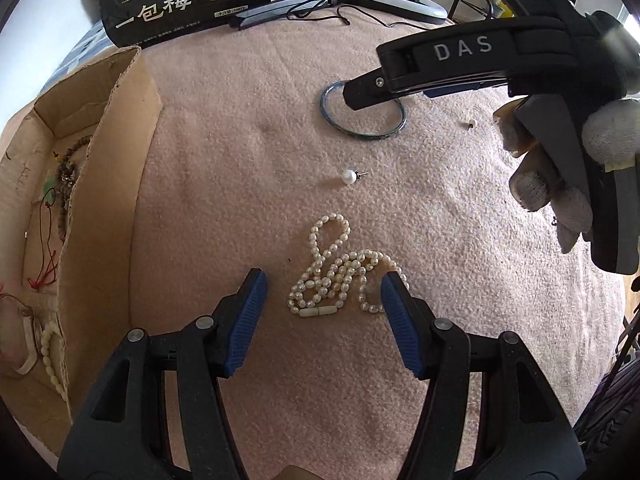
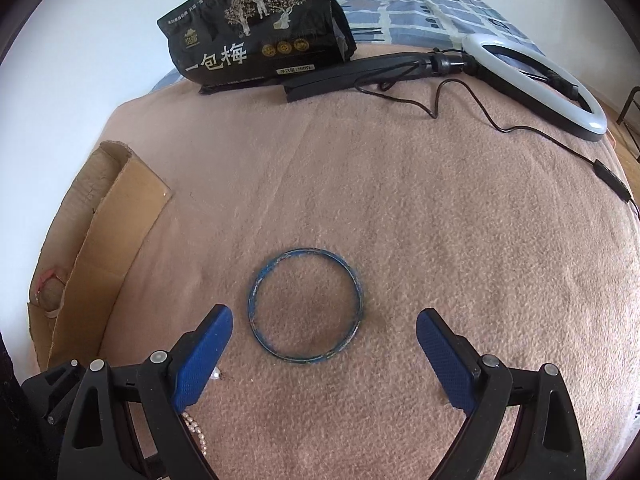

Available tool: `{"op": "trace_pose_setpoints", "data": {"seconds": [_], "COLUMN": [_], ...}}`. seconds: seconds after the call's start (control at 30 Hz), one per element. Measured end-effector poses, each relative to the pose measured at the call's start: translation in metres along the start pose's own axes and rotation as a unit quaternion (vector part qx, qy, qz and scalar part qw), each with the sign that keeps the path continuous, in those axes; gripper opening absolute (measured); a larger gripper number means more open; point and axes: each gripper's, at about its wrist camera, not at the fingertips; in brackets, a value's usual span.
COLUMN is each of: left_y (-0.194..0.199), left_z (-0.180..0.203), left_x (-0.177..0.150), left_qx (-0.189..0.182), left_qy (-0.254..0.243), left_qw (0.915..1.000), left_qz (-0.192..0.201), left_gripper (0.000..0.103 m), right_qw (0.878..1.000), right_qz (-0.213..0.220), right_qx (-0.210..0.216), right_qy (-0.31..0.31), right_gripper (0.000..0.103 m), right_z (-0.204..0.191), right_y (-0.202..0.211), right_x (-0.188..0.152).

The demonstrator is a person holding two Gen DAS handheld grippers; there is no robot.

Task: Organize jewelry
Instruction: 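Move left gripper to white pearl strand while right gripper moves to dark blue bangle, then close left gripper on pearl strand while right gripper closes on bangle rim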

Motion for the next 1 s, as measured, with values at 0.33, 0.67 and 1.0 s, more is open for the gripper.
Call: {"op": "trace_pose_setpoints", "data": {"seconds": [0.33,0.67,1.0], "left_y": [-0.003,-0.001,0.004], "left_z": [0.001,-0.004,-0.001], "left_x": [-0.006,-0.005,-0.007], "left_qx": [-0.001,-0.008,-0.024], "left_qy": [-0.019,-0.019,-0.010], "left_qw": [0.9998,0.9996,0.9994], "left_qz": [0.012,0.021,0.025], "left_gripper": [0.053,0.014,0.009], "right_qw": [0.999,0.994,0.995], "right_qz": [-0.025,-0.047,-0.036], "right_qx": [-0.026,-0.066,-0.057], "right_qy": [0.032,0.067,0.067], "right_gripper": [0.101,0.095,0.074], "right_z": [-0.016,-0.026,-0.023], "right_y": [-0.024,-0.033,-0.021], "right_x": [0.002,0.002,0.000]}}
Point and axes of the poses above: each gripper's, at about its wrist camera, not at the fingertips, and y roughly against the way its jaws point, z to its right, x to its top, and after that the axes turned 13 degrees about z, right-handed
